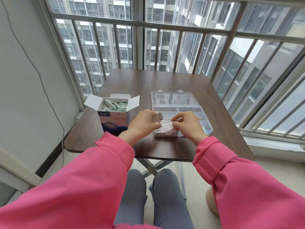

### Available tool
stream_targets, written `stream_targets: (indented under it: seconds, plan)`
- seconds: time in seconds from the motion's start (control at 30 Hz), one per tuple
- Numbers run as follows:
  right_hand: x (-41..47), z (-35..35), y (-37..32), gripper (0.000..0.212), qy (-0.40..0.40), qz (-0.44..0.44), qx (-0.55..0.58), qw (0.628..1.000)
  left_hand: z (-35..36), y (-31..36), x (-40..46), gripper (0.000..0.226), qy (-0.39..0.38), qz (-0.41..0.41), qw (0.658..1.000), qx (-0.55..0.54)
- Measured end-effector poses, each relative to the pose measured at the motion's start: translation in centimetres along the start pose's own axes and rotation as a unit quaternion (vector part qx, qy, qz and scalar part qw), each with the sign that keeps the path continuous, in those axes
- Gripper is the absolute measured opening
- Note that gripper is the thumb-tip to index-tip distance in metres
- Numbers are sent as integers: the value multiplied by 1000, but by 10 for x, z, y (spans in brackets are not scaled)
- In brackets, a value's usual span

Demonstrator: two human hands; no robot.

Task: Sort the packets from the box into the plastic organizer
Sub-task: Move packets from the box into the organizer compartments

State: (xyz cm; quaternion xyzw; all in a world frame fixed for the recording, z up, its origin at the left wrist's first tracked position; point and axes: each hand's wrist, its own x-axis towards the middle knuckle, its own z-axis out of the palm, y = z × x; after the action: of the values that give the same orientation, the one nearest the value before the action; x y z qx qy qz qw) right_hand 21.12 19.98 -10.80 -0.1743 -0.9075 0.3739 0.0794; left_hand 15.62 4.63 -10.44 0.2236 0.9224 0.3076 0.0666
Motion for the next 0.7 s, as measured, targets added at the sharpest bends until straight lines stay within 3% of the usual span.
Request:
stream_targets:
  seconds: [0.33, 0.63, 0.7]
  plan:
    - [-5, 1, -6, 11, 14, -40, -187, 981, 4, -2, 6, 16, -16, -10, 998, 57]
    - [-2, 1, -2, 9, -15, -67, -158, 985, 3, -2, 8, 17, -17, -10, 997, 69]
    - [-1, -1, 0, 12, -9, -74, -135, 988, 0, -1, 6, 18, 5, 5, 1000, 31]
